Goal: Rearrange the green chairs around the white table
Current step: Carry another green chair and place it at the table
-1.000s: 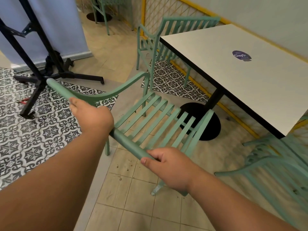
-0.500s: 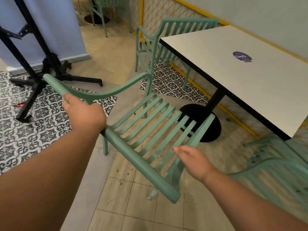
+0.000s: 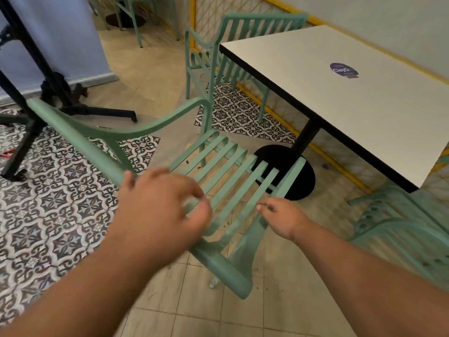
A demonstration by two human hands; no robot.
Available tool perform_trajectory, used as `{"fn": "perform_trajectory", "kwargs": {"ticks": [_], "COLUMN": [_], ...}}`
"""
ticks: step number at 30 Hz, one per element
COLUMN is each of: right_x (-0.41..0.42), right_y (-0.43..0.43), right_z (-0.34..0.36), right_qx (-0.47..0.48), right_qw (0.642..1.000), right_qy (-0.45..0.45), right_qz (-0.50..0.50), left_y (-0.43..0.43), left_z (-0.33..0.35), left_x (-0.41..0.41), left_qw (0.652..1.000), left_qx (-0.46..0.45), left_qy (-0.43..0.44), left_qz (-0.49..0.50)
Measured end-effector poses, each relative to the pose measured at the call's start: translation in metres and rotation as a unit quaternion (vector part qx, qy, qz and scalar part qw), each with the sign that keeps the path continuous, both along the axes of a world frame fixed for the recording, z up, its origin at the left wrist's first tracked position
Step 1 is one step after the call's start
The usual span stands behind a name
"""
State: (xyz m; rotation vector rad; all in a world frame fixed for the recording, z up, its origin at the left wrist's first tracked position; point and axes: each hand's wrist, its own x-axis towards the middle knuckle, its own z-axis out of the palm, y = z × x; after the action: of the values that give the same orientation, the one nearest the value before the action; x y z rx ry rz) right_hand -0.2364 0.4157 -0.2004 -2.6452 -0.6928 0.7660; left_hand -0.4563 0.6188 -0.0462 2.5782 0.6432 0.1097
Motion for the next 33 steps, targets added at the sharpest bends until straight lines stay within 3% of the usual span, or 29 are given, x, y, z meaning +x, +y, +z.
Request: {"fn": "perform_trajectory", "kwargs": {"ticks": [2, 4, 8, 11, 14, 20, 33], "right_x": [0.01, 0.019, 0.033, 0.03, 0.029, 0.031, -0.015], "right_y": [-0.001, 0.001, 0.014, 0.023, 0.026, 0.024, 0.019], "right_z": [-0.004, -0.008, -0.016, -0.027, -0.036, -0.039, -0.036], "right_qx": [-0.015, -0.02, -0.049, -0.175, -0.234, -0.249, -0.23], "right_qw": [1.0, 0.999, 0.998, 0.979, 0.964, 0.958, 0.967], "right_qy": [-0.007, -0.02, -0.036, -0.054, -0.066, -0.068, -0.073], "right_qz": [-0.009, -0.018, 0.007, 0.09, 0.104, 0.126, 0.077], "left_y": [-0.022, -0.026, -0.018, -0.019, -0.019, -0.013, 0.021], "left_z": [-0.011, -0.022, -0.032, -0.035, -0.038, -0.042, -0.038], "left_x": [-0.004, -0.005, -0.003, -0.002, -0.001, -0.004, -0.02], "left_qw": [0.992, 0.987, 0.982, 0.978, 0.975, 0.97, 0.958], "left_qx": [0.091, 0.137, 0.157, 0.171, 0.179, 0.186, 0.192], "left_qy": [0.039, 0.006, -0.052, -0.081, -0.108, -0.129, -0.128], "left_qz": [-0.072, -0.087, -0.095, -0.087, -0.078, -0.09, -0.167]}}
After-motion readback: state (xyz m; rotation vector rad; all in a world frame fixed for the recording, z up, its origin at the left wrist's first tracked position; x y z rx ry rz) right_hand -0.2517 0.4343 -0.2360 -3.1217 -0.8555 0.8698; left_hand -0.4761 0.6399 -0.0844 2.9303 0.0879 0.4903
